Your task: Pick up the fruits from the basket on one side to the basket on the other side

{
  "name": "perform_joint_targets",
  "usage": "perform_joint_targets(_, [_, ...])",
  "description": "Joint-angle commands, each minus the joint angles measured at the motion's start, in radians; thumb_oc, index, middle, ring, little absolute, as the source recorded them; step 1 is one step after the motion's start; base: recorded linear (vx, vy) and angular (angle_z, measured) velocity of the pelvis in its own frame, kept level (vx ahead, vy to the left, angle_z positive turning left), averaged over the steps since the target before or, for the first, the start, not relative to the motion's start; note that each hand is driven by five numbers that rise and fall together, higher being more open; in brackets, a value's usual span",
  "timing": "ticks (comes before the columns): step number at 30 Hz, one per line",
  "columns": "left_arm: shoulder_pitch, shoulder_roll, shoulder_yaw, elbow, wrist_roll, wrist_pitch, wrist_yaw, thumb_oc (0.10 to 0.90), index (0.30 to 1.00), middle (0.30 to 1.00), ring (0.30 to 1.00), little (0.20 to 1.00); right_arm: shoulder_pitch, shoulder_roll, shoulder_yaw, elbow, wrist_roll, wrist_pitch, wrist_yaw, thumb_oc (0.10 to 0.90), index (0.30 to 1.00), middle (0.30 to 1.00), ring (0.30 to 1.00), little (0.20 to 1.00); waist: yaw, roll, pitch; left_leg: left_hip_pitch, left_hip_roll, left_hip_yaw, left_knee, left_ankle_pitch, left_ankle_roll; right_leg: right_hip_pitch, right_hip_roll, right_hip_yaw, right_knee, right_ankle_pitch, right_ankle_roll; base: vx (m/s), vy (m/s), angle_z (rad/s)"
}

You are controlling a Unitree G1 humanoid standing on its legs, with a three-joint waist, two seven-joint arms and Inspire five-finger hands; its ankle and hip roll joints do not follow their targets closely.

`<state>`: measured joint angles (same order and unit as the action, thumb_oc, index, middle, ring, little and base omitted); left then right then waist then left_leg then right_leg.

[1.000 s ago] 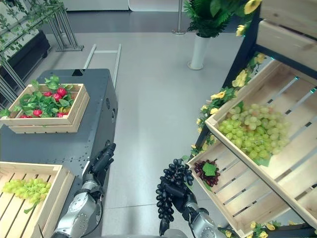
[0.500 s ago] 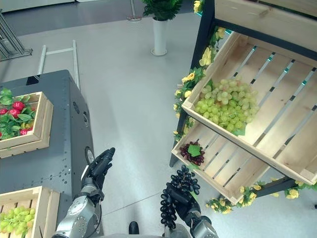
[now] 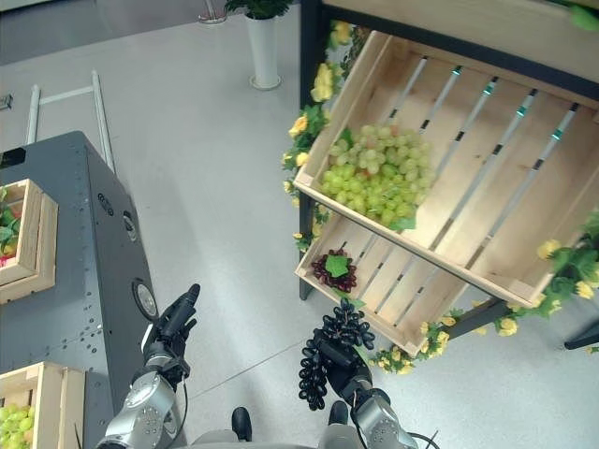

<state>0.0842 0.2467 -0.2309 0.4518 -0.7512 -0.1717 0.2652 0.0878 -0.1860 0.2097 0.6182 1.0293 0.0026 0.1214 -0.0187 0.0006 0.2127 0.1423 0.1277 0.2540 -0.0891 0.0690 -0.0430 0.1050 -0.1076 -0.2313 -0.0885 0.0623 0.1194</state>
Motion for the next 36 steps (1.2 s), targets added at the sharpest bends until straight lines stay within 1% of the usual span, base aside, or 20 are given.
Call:
perform_joint_targets(1, [-0.092,0.013,-0.039,-0.079,0.028,-0.047,-0.028,0.8,0.9,0.9,0.9,0.9,-0.068,0.016,-0.04,-0.097,0.035,-0.096,-0.005,0.4,0.3,0.3,0.3,0.3,-0.009,-0.031,-0.022,-0.002,-0.054,-0.011,0.043,-0.121,0.062,0.016,-0.022,0.009,0.095,-0.086,-0.036,0.07,-0.135,-0.04])
perform_joint_targets(3, [-0.089,0.017,-0.05,-0.097,0.047,-0.043,-0.029,0.8,0.9,0.9,0.9,0.9,-0.074,0.004,-0.045,-0.079,0.018,-0.102,0.008,0.4,0.3,0.3,0.3,0.3,-0.008,-0.028,-0.028,0.011,-0.053,-0.011,0.034,-0.121,0.057,0.036,-0.016,0.007,0.068,-0.083,-0.042,0.1,-0.11,-0.04])
perform_joint_targets(7, [-0.079,0.026,-0.061,-0.115,0.072,-0.013,-0.001,0.8,0.9,0.9,0.9,0.9,-0.083,-0.002,-0.046,-0.096,-0.006,-0.157,-0.035,0.4,0.3,0.3,0.3,0.3,-0.006,-0.02,-0.031,0.005,-0.057,-0.02,0.05,-0.129,0.052,0.036,-0.012,0.001,0.077,-0.094,-0.05,0.09,-0.063,-0.02])
perform_joint_targets(9, [-0.068,0.034,-0.06,-0.122,0.068,-0.01,0.007,0.8,0.9,0.9,0.9,0.9,-0.087,-0.006,-0.046,-0.117,-0.018,-0.177,-0.053,0.4,0.3,0.3,0.3,0.3,-0.006,-0.016,-0.023,-0.012,-0.058,-0.021,0.09,-0.141,0.05,0.024,-0.014,-0.003,0.099,-0.106,-0.056,0.03,-0.016,0.01])
perform_joint_targets(10, [-0.061,0.041,-0.056,-0.131,0.062,-0.013,0.01,0.8,0.9,0.9,0.9,0.9,-0.096,-0.013,-0.046,-0.138,-0.023,-0.195,-0.061,0.4,0.3,0.3,0.3,0.3,-0.003,-0.012,-0.002,-0.052,-0.057,-0.024,0.163,-0.161,0.047,0.001,-0.021,-0.006,0.138,-0.12,-0.065,0.0,0.0,0.0])
perform_joint_targets(11, [-0.061,0.041,-0.057,-0.132,0.062,-0.015,0.01,0.8,0.9,0.9,0.9,0.9,-0.098,-0.014,-0.046,-0.139,-0.024,-0.197,-0.062,0.4,0.3,0.3,0.3,0.3,-0.003,-0.011,-0.001,-0.058,-0.056,-0.024,0.171,-0.163,0.047,-0.004,-0.022,-0.007,0.143,-0.122,-0.066,-0.07,-0.002,0.01])
perform_joint_targets(13, [-0.076,0.047,-0.062,-0.131,0.049,-0.041,0.007,0.8,0.9,0.9,0.9,0.9,-0.137,-0.038,-0.048,-0.151,-0.015,-0.228,-0.07,0.4,0.3,0.3,0.3,0.3,0.002,-0.001,0.055,-0.145,-0.049,-0.028,0.305,-0.2,0.044,-0.063,-0.034,-0.017,0.234,-0.154,-0.084,-0.16,0.017,0.04])
perform_joint_targets(14, [-0.089,0.052,-0.064,-0.133,0.048,-0.059,0.002,0.8,0.9,0.9,0.9,0.9,-0.165,-0.051,-0.051,-0.15,-0.008,-0.244,-0.071,0.4,0.3,0.3,0.3,0.3,0.004,0.006,0.092,-0.173,-0.044,-0.022,0.361,-0.23,0.04,-0.095,-0.041,-0.027,0.298,-0.187,-0.085,-0.2,0.03,0.04])
perform_joint_targets(16, [-0.104,0.058,-0.067,-0.137,0.057,-0.074,0.0,0.8,0.9,0.9,0.9,0.9,-0.191,-0.06,-0.055,-0.152,0.002,-0.256,-0.075,0.4,0.3,0.3,0.3,0.3,0.008,0.009,0.122,-0.218,-0.042,-0.024,0.417,-0.248,0.039,-0.133,-0.047,-0.03,0.352,-0.206,-0.092,-0.2,0.035,0.02])
perform_joint_targets(17, [-0.126,0.071,-0.075,-0.153,0.069,-0.101,0.001,0.8,0.9,0.9,0.9,0.9,-0.231,-0.078,-0.061,-0.161,0.017,-0.269,-0.08,0.4,0.3,0.3,0.3,0.3,0.011,0.01,0.169,-0.288,-0.035,-0.026,0.504,-0.277,0.046,-0.207,-0.055,-0.03,0.46,-0.242,-0.106,-0.2,0.045,0.1])
perform_joint_targets(19, [-0.138,0.08,-0.081,-0.165,0.087,-0.116,0.005,0.8,0.9,0.9,0.9,0.9,-0.247,-0.086,-0.062,-0.167,0.02,-0.277,-0.082,0.4,0.3,0.3,0.3,0.3,0.011,0.009,0.188,-0.327,-0.031,-0.028,0.553,-0.296,0.053,-0.251,-0.059,-0.025,0.524,-0.265,-0.114,-0.19,0.038,0.15])
perform_joint_targets(20, [-0.164,0.098,-0.094,-0.186,0.109,-0.138,0.016,0.8,0.9,0.9,0.9,0.9,-0.277,-0.102,-0.071,-0.186,0.027,-0.287,-0.089,0.4,0.3,0.3,0.3,0.3,0.014,0.006,0.225,-0.408,-0.029,-0.041,0.65,-0.33,0.065,-0.335,-0.072,-0.016,0.637,-0.295,-0.126,-0.17,0.024,0.16])
perform_joint_targets(23, [-0.192,0.107,-0.102,-0.196,0.115,-0.147,0.015,0.8,0.9,0.9,0.9,0.9,-0.313,-0.121,-0.087,-0.197,0.023,-0.297,-0.108,0.4,0.3,0.3,0.3,0.3,0.02,0.002,0.251,-0.486,-0.03,-0.055,0.758,-0.371,0.08,-0.406,-0.09,-0.021,0.74,-0.321,-0.136,-0.11,0.016,0.26])
perform_joint_targets(24, [-0.214,0.109,-0.112,-0.199,0.11,-0.146,0.014,0.8,0.9,0.9,0.9,0.9,-0.354,-0.142,-0.104,-0.196,0.017,-0.298,-0.121,0.4,0.3,0.3,0.3,0.3,0.024,0.002,0.272,-0.537,-0.031,-0.069,0.823,-0.391,0.085,-0.454,-0.102,-0.023,0.801,-0.333,-0.139,-0.09,0.017,0.21])
perform_joint_targets(25, [-0.223,0.107,-0.118,-0.198,0.105,-0.148,0.011,0.8,0.9,0.9,0.9,0.9,-0.381,-0.154,-0.115,-0.194,0.015,-0.298,-0.13,0.4,0.3,0.3,0.3,0.3,0.026,0.001,0.281,-0.561,-0.035,-0.075,0.848,-0.4,0.091,-0.482,-0.108,-0.021,0.829,-0.339,-0.14,-0.08,0.02,0.2])
perform_joint_targets(29, [-0.256,0.109,-0.145,-0.199,0.103,-0.147,0.01,0.8,0.9,0.9,0.9,0.9,-0.483,-0.205,-0.147,-0.176,0.01,-0.31,-0.16,0.4,0.3,0.3,0.3,0.3,0.036,0.005,0.307,-0.643,-0.048,-0.097,0.932,-0.421,0.098,-0.565,-0.122,-0.016,0.91,-0.35,-0.143,-0.07,0.026,0.17])
perform_joint_targets(31, [-0.263,0.116,-0.159,-0.196,0.105,-0.148,0.0,0.8,0.9,0.9,0.9,0.9,-0.562,-0.261,-0.183,-0.145,0.016,-0.299,-0.188,0.4,0.3,0.3,0.3,0.3,0.045,0.01,0.307,-0.702,-0.053,-0.102,0.979,-0.432,0.105,-0.632,-0.129,-0.009,0.967,-0.362,-0.145,-0.06,0.037,0.13])
perform_joint_targets(32, [-0.264,0.118,-0.161,-0.198,0.103,-0.146,-0.001,0.8,0.9,0.9,0.9,0.9,-0.573,-0.27,-0.188,-0.142,0.015,-0.295,-0.194,0.4,0.3,0.3,0.3,0.3,0.047,0.01,0.307,-0.71,-0.053,-0.102,0.985,-0.434,0.106,-0.64,-0.129,-0.008,0.973,-0.364,-0.146,-0.05,0.027,0.12])
perform_joint_targets(34, [-0.269,0.13,-0.171,-0.205,0.094,-0.141,-0.011,0.8,0.9,0.9,0.9,0.9,-0.639,-0.335,-0.21,-0.095,-0.007,-0.28,-0.212,0.4,0.3,0.3,0.3,0.3,0.058,0.016,0.307,-0.752,-0.06,-0.11,1.016,-0.44,0.112,-0.686,-0.128,-0.004,1.008,-0.372,-0.15,-0.03,0.018,0.09])
perform_joint_targets(36, [-0.273,0.132,-0.179,-0.211,0.092,-0.133,-0.012,0.8,0.9,0.9,0.9,0.9,-0.672,-0.37,-0.211,-0.058,-0.036,-0.288,-0.234,0.4,0.3,0.3,0.3,0.3,0.066,0.019,0.307,-0.773,-0.065,-0.117,1.033,-0.444,0.113,-0.707,-0.128,-0.004,1.027,-0.375,-0.151,-0.01,-0.009,0.15])
